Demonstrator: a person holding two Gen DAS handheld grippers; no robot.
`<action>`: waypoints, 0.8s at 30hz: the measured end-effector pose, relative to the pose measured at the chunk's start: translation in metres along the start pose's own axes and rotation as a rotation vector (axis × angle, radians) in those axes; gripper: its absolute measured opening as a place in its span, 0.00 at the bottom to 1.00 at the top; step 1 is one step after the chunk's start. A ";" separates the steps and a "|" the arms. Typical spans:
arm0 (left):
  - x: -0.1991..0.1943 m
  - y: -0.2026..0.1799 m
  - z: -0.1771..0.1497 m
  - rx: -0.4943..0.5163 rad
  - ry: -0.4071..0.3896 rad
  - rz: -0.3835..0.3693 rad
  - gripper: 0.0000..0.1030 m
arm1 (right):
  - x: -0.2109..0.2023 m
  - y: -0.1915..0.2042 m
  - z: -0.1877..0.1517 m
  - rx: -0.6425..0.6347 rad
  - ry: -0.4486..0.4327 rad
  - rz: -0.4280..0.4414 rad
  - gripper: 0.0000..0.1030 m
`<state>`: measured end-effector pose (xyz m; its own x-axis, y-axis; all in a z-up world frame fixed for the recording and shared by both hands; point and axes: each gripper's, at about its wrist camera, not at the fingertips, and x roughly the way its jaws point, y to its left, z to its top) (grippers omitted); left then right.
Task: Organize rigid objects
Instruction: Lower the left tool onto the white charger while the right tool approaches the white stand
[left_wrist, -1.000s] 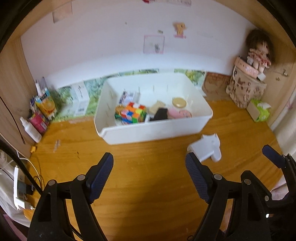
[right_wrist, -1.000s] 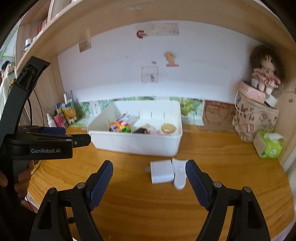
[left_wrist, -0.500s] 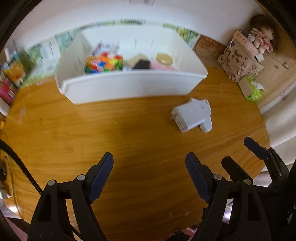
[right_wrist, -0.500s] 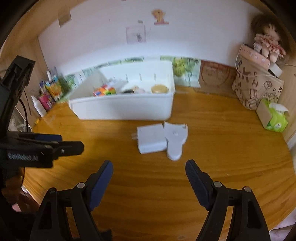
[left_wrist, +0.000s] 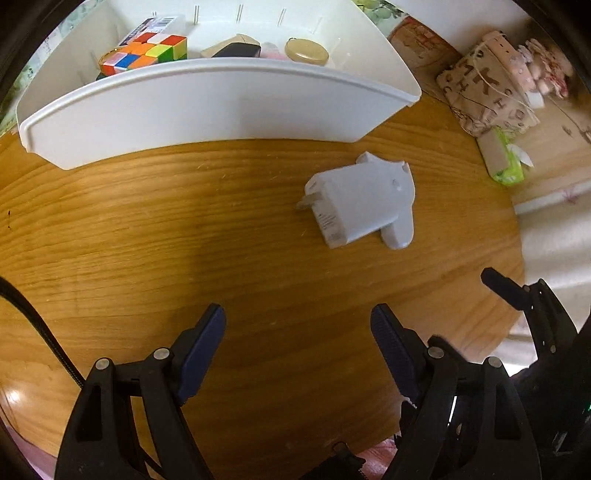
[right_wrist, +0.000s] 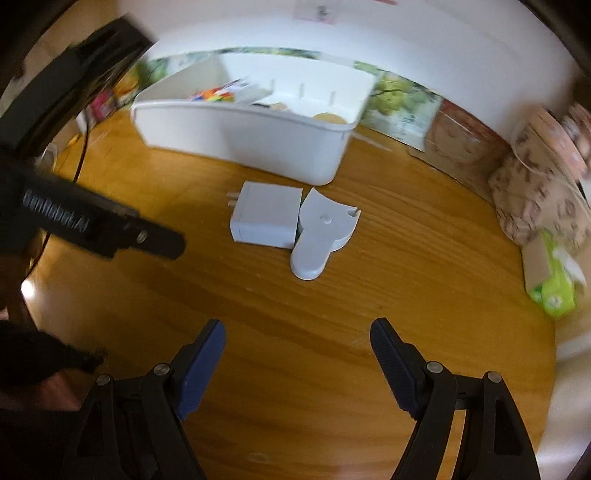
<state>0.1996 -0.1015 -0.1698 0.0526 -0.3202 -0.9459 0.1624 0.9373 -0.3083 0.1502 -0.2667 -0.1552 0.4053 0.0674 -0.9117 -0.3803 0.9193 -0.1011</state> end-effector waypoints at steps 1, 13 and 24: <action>0.001 -0.003 0.002 -0.021 -0.005 0.006 0.81 | 0.001 -0.003 0.000 -0.031 0.007 0.002 0.79; 0.009 -0.034 0.009 -0.265 -0.103 0.029 0.83 | 0.004 -0.039 0.011 -0.376 -0.067 0.104 0.79; 0.020 -0.038 0.039 -0.374 -0.131 0.097 0.83 | 0.038 -0.058 0.041 -0.506 -0.106 0.242 0.79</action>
<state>0.2326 -0.1490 -0.1732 0.1792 -0.2198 -0.9589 -0.2175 0.9418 -0.2565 0.2217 -0.3012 -0.1673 0.3282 0.3159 -0.8902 -0.8129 0.5745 -0.0958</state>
